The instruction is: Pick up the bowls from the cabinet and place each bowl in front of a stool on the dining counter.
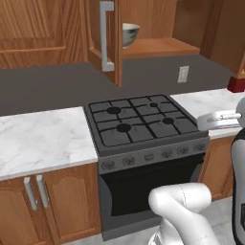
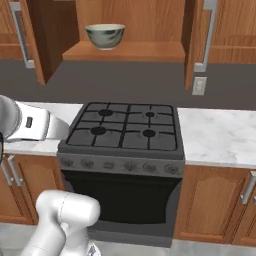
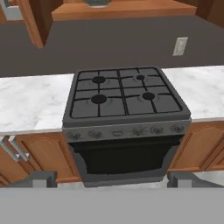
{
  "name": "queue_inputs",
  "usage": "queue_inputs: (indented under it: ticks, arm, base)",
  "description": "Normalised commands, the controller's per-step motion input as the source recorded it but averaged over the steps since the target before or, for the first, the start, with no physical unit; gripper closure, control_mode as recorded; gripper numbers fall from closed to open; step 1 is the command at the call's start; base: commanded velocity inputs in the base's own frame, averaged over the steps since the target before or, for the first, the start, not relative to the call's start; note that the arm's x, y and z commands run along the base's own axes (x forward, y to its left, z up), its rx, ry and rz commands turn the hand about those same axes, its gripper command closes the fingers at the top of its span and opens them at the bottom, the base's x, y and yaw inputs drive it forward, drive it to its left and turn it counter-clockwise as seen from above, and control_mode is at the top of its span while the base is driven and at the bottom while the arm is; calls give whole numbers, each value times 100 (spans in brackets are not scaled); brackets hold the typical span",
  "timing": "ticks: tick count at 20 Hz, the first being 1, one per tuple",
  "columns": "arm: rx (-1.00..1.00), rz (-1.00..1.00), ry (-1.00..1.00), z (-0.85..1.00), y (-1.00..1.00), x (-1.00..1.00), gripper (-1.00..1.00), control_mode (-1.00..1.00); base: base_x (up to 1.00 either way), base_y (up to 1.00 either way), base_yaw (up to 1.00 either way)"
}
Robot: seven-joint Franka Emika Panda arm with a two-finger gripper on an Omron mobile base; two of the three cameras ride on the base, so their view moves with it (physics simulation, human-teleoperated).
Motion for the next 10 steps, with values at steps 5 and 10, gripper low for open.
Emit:
queue_inputs:
  ticks: [5, 10]
  arm:
    - [0, 0, 0, 0, 0, 0, -100, 100]
    - [0, 0, 0, 0, 0, 0, -100, 100]
  base:
    - [62, 23, -7]
    - [73, -31, 0]
